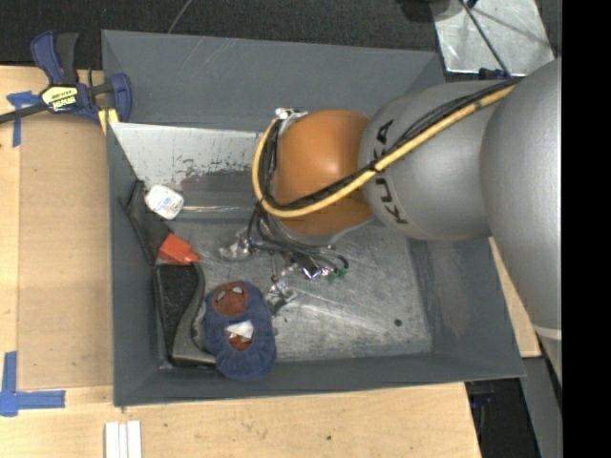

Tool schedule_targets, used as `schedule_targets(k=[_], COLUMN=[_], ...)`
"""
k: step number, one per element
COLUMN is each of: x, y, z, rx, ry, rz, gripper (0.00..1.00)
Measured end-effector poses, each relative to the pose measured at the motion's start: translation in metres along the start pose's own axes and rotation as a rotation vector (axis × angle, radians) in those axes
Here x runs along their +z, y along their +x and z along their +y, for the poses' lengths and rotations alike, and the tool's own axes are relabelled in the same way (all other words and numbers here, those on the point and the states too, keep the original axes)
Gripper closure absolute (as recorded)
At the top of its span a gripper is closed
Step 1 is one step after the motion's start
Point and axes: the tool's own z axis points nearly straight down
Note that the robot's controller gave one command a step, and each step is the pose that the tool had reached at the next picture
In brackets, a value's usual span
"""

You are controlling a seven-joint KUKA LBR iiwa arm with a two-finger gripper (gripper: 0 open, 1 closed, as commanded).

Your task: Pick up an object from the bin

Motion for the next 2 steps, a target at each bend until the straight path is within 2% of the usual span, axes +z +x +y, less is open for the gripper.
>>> schedule_targets(k=[1,2], x=[0.0328,0.0319], y=[0.0055,0.0053], z=[0.045,0.044], rx=[0.301,0.303], ry=[0.006,0.006], rz=[0.031,0.03], gripper=[0.0,1.0])
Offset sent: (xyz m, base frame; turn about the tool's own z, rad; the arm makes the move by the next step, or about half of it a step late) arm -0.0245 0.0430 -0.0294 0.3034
